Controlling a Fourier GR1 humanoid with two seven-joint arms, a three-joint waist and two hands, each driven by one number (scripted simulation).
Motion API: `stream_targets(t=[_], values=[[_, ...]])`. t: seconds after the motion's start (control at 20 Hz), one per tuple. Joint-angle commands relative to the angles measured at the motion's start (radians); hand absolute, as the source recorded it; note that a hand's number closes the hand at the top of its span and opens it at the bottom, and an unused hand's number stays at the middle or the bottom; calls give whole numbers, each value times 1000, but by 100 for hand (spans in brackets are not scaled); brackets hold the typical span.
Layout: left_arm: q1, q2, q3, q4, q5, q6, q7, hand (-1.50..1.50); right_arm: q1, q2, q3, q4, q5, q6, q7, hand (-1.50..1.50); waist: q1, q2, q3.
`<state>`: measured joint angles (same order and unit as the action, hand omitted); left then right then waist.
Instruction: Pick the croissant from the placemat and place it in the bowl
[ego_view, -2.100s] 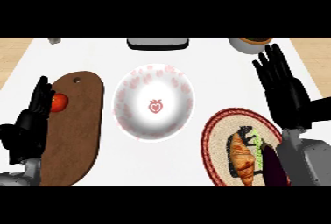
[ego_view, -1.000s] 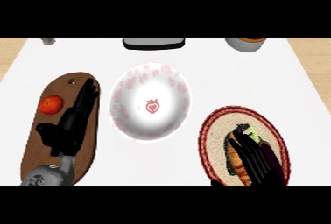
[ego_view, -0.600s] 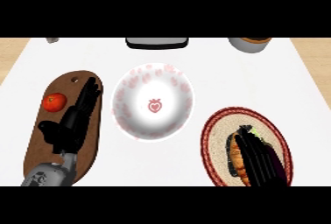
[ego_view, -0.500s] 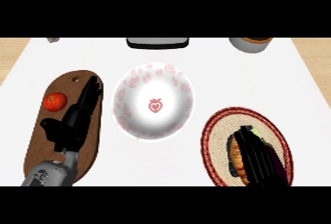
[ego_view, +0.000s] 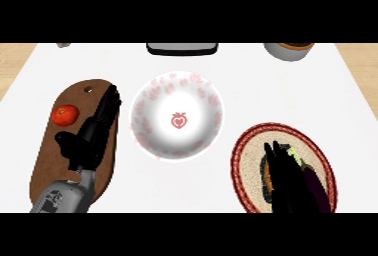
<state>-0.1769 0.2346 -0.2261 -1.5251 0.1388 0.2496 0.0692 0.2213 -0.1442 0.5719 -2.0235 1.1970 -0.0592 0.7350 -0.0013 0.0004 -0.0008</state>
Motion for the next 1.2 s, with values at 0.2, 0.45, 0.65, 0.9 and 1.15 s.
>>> stream_targets(t=[0.2,0.45,0.65,0.9,1.15], values=[[41,-32,47,26,-36,-46,-46,0,74,-54,-63,-5,-104,0,-68,-150,-2,-1,1],[21,-62,45,35,-71,-50,-26,0,86,-68,-91,-42,-177,-20,-136,-150,-3,-1,1],[42,-78,36,-37,-103,-38,9,0,136,-84,-88,-39,-229,-62,-206,-150,-3,-1,1],[42,-106,56,-43,-105,-47,24,0,123,-95,-148,-68,-314,-31,-229,-150,-2,-1,1],[72,-83,81,-99,-91,-99,57,0,176,-53,-126,31,-315,-138,-282,-150,-1,-2,1]])
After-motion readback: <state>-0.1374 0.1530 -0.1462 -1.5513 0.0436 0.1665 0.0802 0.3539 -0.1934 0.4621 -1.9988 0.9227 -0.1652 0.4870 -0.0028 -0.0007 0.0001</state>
